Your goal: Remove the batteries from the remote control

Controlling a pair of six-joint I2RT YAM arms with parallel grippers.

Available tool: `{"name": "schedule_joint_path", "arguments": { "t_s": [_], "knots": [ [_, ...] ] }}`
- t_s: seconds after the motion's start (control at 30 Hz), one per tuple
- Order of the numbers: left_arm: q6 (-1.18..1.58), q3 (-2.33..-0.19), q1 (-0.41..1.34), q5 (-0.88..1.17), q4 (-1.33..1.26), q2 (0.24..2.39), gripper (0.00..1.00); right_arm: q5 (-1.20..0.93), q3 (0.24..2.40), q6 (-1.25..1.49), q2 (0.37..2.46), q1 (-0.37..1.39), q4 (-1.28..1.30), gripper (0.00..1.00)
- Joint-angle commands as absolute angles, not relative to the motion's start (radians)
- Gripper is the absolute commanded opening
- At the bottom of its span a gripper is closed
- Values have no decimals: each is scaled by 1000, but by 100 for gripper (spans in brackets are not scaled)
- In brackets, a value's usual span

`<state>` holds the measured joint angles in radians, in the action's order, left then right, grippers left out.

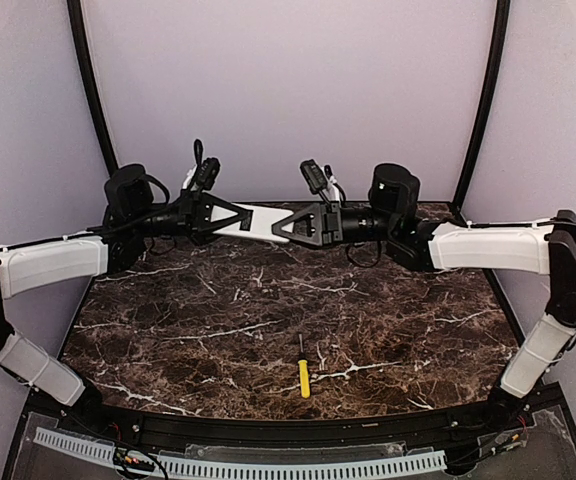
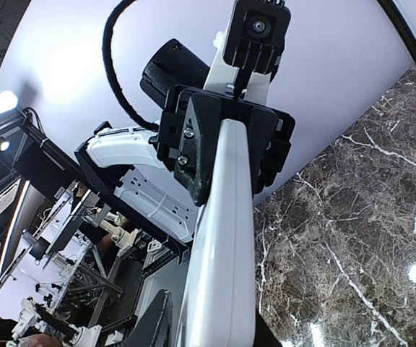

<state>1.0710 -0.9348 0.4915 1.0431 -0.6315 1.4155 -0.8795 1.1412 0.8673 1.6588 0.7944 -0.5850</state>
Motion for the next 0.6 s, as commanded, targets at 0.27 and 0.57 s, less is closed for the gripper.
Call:
{"name": "schedule_joint_path", "arguments": {
  "t_s": [0.27, 0.57],
  "knots": [
    [819, -1041, 491, 992, -307, 1379, 0, -721, 1197, 736, 1581, 805, -260, 81],
    [753, -1059, 492, 937, -223, 1384, 0, -549, 1252, 757, 1575, 810, -89, 75]
  ]
}}
